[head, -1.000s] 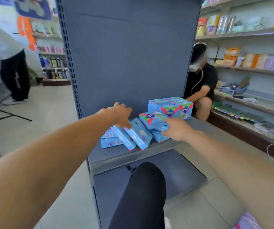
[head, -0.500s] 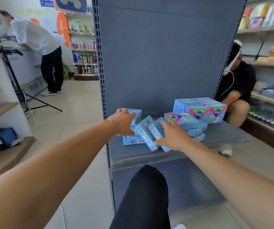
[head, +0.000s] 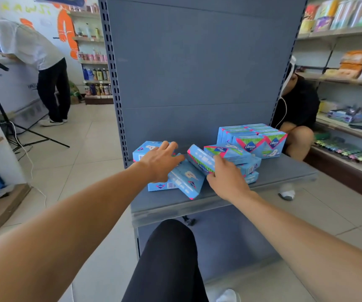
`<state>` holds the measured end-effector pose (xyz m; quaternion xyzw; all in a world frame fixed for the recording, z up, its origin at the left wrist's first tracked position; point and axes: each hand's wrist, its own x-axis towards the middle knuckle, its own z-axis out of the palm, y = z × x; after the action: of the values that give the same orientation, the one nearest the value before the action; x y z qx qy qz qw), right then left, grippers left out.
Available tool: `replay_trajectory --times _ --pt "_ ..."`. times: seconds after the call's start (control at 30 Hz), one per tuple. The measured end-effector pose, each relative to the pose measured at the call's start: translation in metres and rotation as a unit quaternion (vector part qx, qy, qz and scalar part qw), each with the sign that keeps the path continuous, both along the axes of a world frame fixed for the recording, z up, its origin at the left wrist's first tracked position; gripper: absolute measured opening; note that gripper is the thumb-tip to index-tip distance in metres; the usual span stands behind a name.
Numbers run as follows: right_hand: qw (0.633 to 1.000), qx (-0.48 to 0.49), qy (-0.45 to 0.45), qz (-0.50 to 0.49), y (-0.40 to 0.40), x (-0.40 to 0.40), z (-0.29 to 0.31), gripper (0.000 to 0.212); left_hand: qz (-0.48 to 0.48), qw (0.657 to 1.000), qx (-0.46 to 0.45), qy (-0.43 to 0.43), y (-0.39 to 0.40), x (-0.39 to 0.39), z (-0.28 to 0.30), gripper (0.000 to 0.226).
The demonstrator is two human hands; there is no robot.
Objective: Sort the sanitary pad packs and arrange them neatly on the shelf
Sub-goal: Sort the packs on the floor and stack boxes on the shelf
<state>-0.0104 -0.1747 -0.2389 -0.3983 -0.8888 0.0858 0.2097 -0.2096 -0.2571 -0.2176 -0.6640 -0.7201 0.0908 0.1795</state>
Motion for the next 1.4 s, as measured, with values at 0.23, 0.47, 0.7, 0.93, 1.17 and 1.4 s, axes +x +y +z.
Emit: replay_trajectory --times 0.23,0.47,0.7,0.93,1.17,1.4 --pt "0.964 -0.093 0.247 -0.012 0.018 0.031 0.019 0.027 -0.025 0.992 0.072 -0.097 0.015 0.006 0.004 0.044" --pt "0.902 -0.135 0.408 -0.046 0.046 0.071 0.039 0.032 -0.014 0.918 0.141 -0.37 0.03 0.024 0.034 0.027" --pt "0.766 -0.202 0.593 -0.144 0.066 0.114 0.057 0.01 -0.018 0.732 0.202 -0.65 0.033 0.051 0.071 0.02" --pt "0.734 -0.271 0.605 -0.145 0.055 0.144 0.056 0.021 -0.019 0.616 0.215 -0.757 0.055 0.102 0.077 0.023" --pt "0.784 -0.218 0.558 -0.163 0.036 0.182 0.05 0.028 -0.002 0.622 0.116 -0.774 0.094 0.191 0.045 0.06" --pt "0.784 -0.243 0.521 -0.234 0.041 0.236 0.021 0.051 -0.01 0.585 0.002 -0.811 0.124 0.279 0.007 0.057"
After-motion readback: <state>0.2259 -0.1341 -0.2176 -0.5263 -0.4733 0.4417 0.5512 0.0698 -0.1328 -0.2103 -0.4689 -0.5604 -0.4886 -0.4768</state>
